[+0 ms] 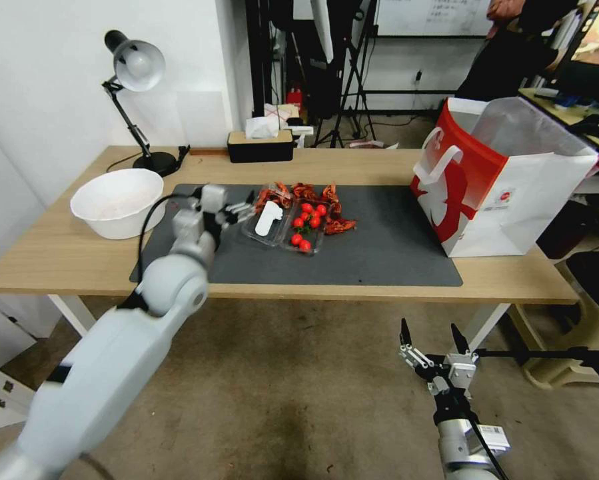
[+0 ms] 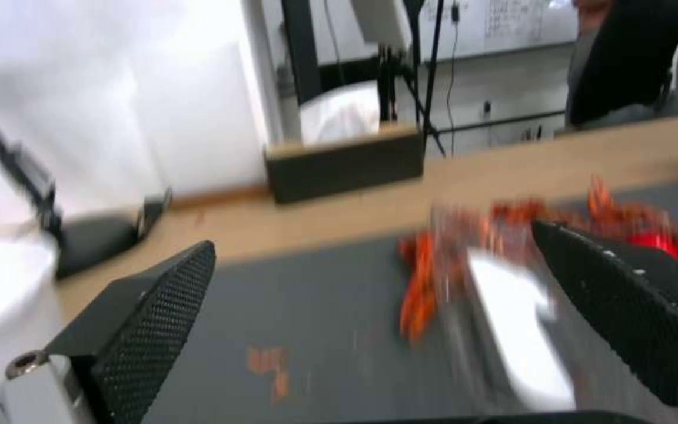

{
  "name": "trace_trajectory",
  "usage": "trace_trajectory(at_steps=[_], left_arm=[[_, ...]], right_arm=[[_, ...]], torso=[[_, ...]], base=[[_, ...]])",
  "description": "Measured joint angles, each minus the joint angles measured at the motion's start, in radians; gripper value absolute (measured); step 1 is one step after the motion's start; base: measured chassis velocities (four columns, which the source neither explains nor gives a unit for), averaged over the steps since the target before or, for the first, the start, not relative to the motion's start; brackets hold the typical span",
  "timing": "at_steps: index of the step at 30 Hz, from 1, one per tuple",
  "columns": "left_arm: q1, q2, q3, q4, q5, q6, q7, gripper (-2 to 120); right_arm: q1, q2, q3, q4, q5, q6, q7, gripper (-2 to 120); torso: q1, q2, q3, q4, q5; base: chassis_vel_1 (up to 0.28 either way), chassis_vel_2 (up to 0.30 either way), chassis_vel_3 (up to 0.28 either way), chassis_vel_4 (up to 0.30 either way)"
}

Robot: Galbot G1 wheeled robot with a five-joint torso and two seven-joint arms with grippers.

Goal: Pick up the trash from the table and place it into the takeout bag.

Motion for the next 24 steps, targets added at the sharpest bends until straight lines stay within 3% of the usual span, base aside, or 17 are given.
trace_trajectory(at_steps=[9, 17, 24], left_arm=[[0.3, -0.003, -0.174, -0.089, 0.063, -0.127, 0.063, 100], [0.618, -0.087, -0.38, -0.172, 0.139, -0.278, 0.162, 100], [0.756, -0.131, -0.441, -0.184, 0.169, -0.359, 0.201, 100]], right_arm=[[-0.002, -0.007, -0.003, 0.007, 0.0, 0.004, -0.002, 100], [-0.001, -0.025, 0.01, 0.041, 0.015, 0.018, -0.034, 100], [0.006, -0.033, 0.023, 0.046, 0.025, 0.046, -0.065, 100]], torso=[[0.0, 0.0, 0.0, 0.0003, -0.0004], [0.0, 0.0, 0.0, 0.0, -0.0006], [0.0, 0.0, 0.0, 0.0002, -0.0004]], base=[[0.0, 0.0, 0.0, 0.0], [0.0, 0.0, 0.0, 0.0], [0.0, 0.0, 0.0, 0.0]])
